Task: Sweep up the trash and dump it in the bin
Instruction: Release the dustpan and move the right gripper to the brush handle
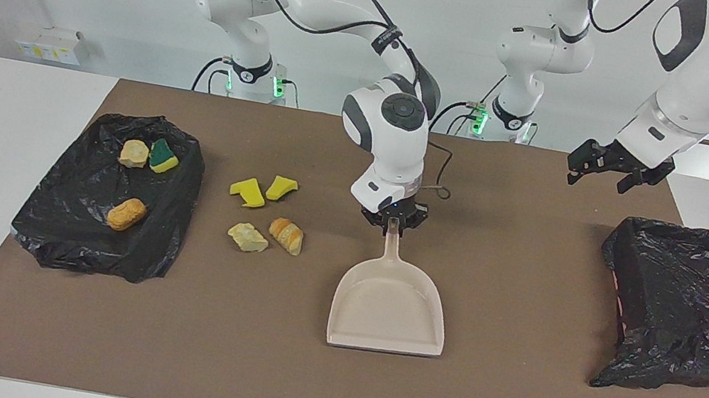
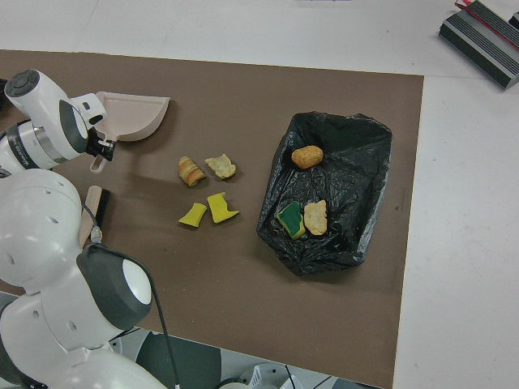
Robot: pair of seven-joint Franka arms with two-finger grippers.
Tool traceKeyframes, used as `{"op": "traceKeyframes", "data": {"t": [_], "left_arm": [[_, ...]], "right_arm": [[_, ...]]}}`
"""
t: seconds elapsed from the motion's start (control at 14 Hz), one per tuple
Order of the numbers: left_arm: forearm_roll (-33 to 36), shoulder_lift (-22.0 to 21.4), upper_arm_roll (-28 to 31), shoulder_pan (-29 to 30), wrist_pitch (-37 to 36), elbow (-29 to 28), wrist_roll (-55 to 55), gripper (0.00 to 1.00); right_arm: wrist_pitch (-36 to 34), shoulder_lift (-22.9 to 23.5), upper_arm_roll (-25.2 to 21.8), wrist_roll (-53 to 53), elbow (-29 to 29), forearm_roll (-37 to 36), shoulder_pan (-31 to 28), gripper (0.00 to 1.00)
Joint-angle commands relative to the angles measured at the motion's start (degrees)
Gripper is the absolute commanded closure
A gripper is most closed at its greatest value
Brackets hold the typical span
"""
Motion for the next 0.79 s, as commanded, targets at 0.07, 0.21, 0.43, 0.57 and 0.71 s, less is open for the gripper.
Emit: {"op": "traceKeyframes", "data": {"t": [0.07, 0.21, 0.43, 0.57, 0.71], "left_arm": [[0.4, -1.2, 0.2, -1.2, 3.7, -2.2, -0.9, 0.00], [0.4, -1.3, 0.2, -2.1, 5.3, -2.5, -0.9, 0.00], [0.3, -1.1, 0.2, -3.1, 6.1, -2.6, -2.6, 0.00], [-0.2, -0.6, 0.1, -3.3, 7.8, -2.5, -3.0, 0.00], [-0.6, 0.7, 0.2, -5.0, 10.3, -2.6, -3.1, 0.00]], "right_arm": [[3.3, -0.3, 0.1, -1.3, -2.5, 1.4, -0.2, 0.81], [2.8, -0.5, 0.1, -1.2, -1.8, 0.8, -0.1, 0.79], [2.5, -1.1, 0.0, -3.1, -2.5, -0.6, 0.0, 0.00], [-1.0, -3.2, 0.1, -3.6, -2.4, 0.7, -2.6, 0.00], [-7.1, -7.6, 0.1, -4.7, -3.2, 1.3, -3.9, 0.00]]}}
